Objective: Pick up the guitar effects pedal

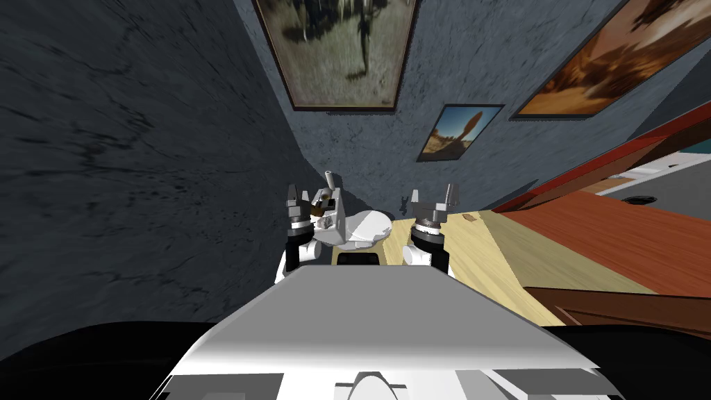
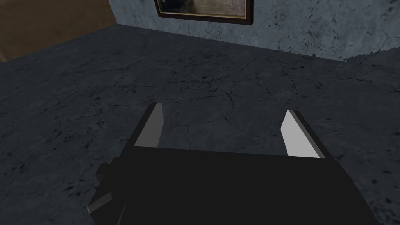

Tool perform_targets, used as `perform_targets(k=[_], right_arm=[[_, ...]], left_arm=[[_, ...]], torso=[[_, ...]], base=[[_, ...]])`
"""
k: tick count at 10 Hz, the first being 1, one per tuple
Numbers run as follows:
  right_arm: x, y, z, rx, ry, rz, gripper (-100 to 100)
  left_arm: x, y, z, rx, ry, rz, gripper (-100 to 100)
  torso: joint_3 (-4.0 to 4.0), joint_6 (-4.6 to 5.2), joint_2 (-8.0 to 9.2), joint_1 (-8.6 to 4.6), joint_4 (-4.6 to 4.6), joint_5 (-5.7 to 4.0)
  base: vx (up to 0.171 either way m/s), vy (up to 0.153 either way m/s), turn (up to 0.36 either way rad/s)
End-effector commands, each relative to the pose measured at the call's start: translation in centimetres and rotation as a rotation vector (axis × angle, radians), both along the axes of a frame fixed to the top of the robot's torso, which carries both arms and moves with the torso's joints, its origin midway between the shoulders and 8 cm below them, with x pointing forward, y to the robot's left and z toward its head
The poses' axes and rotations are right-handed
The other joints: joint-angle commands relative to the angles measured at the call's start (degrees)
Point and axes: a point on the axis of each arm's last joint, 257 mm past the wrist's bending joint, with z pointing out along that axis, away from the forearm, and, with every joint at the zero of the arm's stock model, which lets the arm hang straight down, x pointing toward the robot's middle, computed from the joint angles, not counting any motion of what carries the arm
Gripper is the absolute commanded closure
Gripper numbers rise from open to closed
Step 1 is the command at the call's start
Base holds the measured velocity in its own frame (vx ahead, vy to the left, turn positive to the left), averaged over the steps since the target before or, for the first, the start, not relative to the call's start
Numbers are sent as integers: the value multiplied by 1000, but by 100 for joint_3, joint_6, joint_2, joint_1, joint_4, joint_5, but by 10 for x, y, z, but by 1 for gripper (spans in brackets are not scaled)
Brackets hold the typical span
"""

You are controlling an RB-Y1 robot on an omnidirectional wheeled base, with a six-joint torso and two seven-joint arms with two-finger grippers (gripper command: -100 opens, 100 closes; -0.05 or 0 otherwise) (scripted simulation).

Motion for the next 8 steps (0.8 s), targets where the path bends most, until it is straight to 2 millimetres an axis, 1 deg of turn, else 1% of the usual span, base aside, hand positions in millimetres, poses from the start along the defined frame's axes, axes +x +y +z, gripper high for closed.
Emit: perform_targets(k=[1,4,5,7,8], right_arm=[[0,0,0,0,0,0,0],[0,0,0,0,0,0,0],[0,0,0,0,0,0,0],[0,0,0,0,0,0,0],[0,0,0,0,0,0,0]], left_arm=[[15,-6,-9,29,39,-26,-100],[48,-13,-29,69,123,-64,-100],[49,-13,-30,68,129,-64,-100],[77,-17,-47,93,199,-83,-100],[80,-17,-50,92,213,-84,-100]], torso=[[0,0,0,0,0,0],[-4,1,-7,-30,-2,-7],[-3,2,-5,-37,-1,-8],[-3,1,-4,-27,-1,-6],[-5,2,-8,-34,-2,-8]], base=[[2,-40,-24],[5,-89,-27],[1,-73,-7],[9,-82,-31],[-2,-70,-10]])
